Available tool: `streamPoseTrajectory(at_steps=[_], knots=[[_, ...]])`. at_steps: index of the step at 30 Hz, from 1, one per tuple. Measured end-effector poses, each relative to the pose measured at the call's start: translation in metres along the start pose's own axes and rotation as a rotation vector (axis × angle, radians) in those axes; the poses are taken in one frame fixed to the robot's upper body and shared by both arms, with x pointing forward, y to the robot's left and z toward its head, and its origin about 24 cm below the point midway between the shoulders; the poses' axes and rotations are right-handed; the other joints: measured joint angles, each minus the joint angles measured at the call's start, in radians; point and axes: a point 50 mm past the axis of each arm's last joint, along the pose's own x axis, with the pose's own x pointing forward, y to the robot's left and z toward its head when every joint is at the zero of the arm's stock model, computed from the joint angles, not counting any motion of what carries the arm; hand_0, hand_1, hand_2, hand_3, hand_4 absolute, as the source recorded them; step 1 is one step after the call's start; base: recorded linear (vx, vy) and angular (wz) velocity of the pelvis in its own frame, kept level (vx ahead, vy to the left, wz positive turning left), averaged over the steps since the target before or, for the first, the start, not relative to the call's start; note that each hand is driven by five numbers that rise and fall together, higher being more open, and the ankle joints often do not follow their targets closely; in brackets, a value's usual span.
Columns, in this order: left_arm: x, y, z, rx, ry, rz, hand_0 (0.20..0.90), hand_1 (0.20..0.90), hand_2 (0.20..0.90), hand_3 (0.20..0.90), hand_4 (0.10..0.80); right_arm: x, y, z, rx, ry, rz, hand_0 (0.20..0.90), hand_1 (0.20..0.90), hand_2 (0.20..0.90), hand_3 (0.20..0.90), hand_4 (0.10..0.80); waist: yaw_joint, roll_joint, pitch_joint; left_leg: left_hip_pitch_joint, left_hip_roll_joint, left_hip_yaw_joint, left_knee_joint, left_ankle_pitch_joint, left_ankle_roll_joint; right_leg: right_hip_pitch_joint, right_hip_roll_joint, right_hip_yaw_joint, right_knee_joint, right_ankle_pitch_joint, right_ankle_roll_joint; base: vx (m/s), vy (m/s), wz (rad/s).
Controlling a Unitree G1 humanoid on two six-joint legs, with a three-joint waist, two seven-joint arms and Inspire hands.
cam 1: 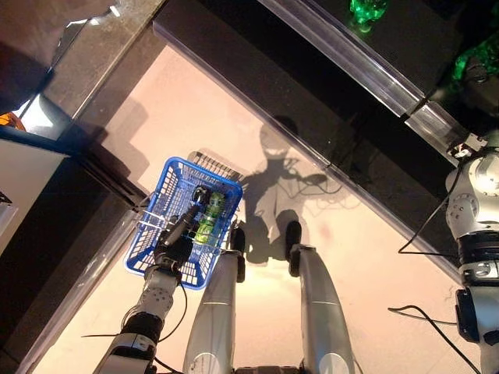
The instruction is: Pick up the drink and place into the basket.
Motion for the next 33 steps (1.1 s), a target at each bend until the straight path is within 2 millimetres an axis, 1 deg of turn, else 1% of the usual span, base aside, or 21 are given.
streamPoseTrajectory(at_steps=[6, 13, 15, 16, 17, 18, 24, 26, 27, 31, 32, 33], knots=[[0.0, 0.0, 0.0, 0.0, 0.004, -0.002, 0.3, 0.3, 0.3, 0.2, 0.1, 0.002, 0.001, 0.001, -0.01, 0.015, 0.0, 0.9, 0.9, 0.9, 0.9, 0.8, 0.014, 0.0, 0.0, -0.004, -0.001, -0.004, 0.037, -0.017, 0.002, 0.0, -0.001, -0.001, 0.031, -0.013, 0.002, 0.0, 0.0, 0.0], [0.0, -0.001, 0.001, -0.005, 0.003, -0.012, 0.3, 0.3, 0.3, 0.2, 0.1, 0.007, 0.005, 0.007, 0.011, 0.013, 0.0, 0.9, 0.9, 0.9, 0.9, 0.8, 0.016, 0.0, 0.0, -0.018, -0.005, -0.008, 0.052, -0.019, 0.001, -0.012, -0.002, -0.002, 0.048, -0.019, 0.001, 0.004, -0.001, 0.0], [0.0, -0.001, 0.001, -0.007, 0.007, -0.017, 0.3, 0.3, 0.3, 0.2, 0.1, 0.008, 0.006, 0.006, 0.019, 0.023, 0.007, 0.705, 0.705, 0.705, 0.672, 0.572, 0.017, 0.0, 0.0, -0.021, -0.006, -0.008, 0.054, -0.019, 0.001, -0.017, -0.005, -0.002, 0.055, -0.023, 0.0, 0.002, -0.003, 0.02], [0.0, -0.001, 0.001, -0.009, 0.009, -0.017, 0.3, 0.3, 0.3, 0.2, 0.1, 0.009, 0.006, 0.005, 0.033, 0.038, 0.003, 0.507, 0.507, 0.507, 0.442, 0.342, 0.017, 0.0, 0.0, -0.021, -0.007, -0.008, 0.057, -0.02, -0.001, -0.019, -0.006, -0.002, 0.062, -0.027, -0.001, 0.0, 0.0, 0.0], [0.0, -0.001, 0.002, -0.012, 0.008, -0.016, 0.3, 0.3, 0.3, 0.2, 0.1, 0.009, 0.006, 0.005, 0.04, 0.043, -0.001, 0.349, 0.349, 0.349, 0.258, 0.158, 0.017, 0.0, 0.0, -0.023, -0.008, -0.009, 0.06, -0.021, -0.002, -0.02, -0.006, -0.002, 0.065, -0.029, -0.001, 0.0, 0.0, 0.0], [0.0, -0.001, 0.002, -0.014, 0.007, -0.016, 0.3, 0.3, 0.3, 0.2, 0.1, 0.01, 0.005, 0.005, 0.04, 0.045, -0.003, 0.3, 0.3, 0.3, 0.2, 0.1, 0.017, 0.0, 0.0, -0.024, -0.008, -0.01, 0.062, -0.022, -0.002, -0.021, -0.006, -0.003, 0.066, -0.029, -0.002, 0.0, 0.0, 0.0], [0.001, -0.004, 0.004, -0.021, 0.001, -0.032, 0.3, 0.3, 0.3, 0.2, 0.1, 0.014, 0.004, 0.008, 0.056, 0.046, -0.027, 0.3, 0.3, 0.3, 0.2, 0.1, 0.022, 0.004, 0.0, -0.06, -0.011, -0.013, 0.109, -0.035, -0.004, -0.055, -0.01, -0.005, 0.115, -0.048, -0.004, -0.007, -0.007, 0.03], [0.002, -0.006, 0.005, -0.024, -0.002, -0.035, 0.3, 0.3, 0.3, 0.2, 0.1, 0.014, 0.004, 0.01, 0.058, 0.042, -0.035, 0.3, 0.3, 0.3, 0.2, 0.1, 0.025, 0.007, 0.001, -0.074, -0.011, -0.013, 0.141, -0.048, -0.006, -0.068, -0.01, -0.007, 0.144, -0.06, -0.006, 0.071, -0.007, 0.03], [0.002, -0.005, 0.005, -0.025, -0.003, -0.035, 0.3, 0.3, 0.3, 0.2, 0.1, 0.014, 0.004, 0.009, 0.055, 0.043, -0.037, 0.3, 0.3, 0.3, 0.2, 0.1, 0.026, 0.008, 0.001, -0.077, -0.012, -0.019, 0.154, -0.063, 0.001, -0.071, -0.008, -0.003, 0.156, -0.073, -0.01, 0.082, -0.011, 0.1], [0.001, -0.005, 0.005, -0.025, -0.001, -0.036, 0.3, 0.3, 0.3, 0.2, 0.1, 0.015, 0.0, 0.011, 0.037, 0.035, -0.068, 0.3, 0.3, 0.3, 0.2, 0.1, 0.032, 0.021, 0.001, -0.093, -0.018, -0.028, 0.208, -0.091, 0.0, -0.083, -0.003, -0.001, 0.209, -0.105, -0.012, -0.004, -0.011, 0.06], [0.0, -0.004, 0.005, -0.023, -0.001, -0.035, 0.3, 0.3, 0.3, 0.2, 0.1, 0.016, -0.001, 0.012, 0.033, 0.031, -0.077, 0.3, 0.3, 0.3, 0.2, 0.1, 0.034, 0.024, 0.0, -0.099, -0.019, -0.031, 0.22, -0.089, -0.01, -0.088, -0.002, -0.001, 0.218, -0.104, -0.007, -0.089, -0.008, 0.0], [-0.001, -0.001, 0.005, -0.019, 0.002, -0.027, 0.3, 0.3, 0.3, 0.2, 0.1, 0.016, -0.001, 0.013, 0.027, 0.023, -0.085, 0.3, 0.3, 0.3, 0.2, 0.1, 0.038, 0.028, 0.0, -0.107, -0.022, -0.035, 0.237, -0.097, -0.012, -0.096, -0.001, 0.0, 0.235, -0.111, -0.007, 0.0, 0.0, 0.0]])
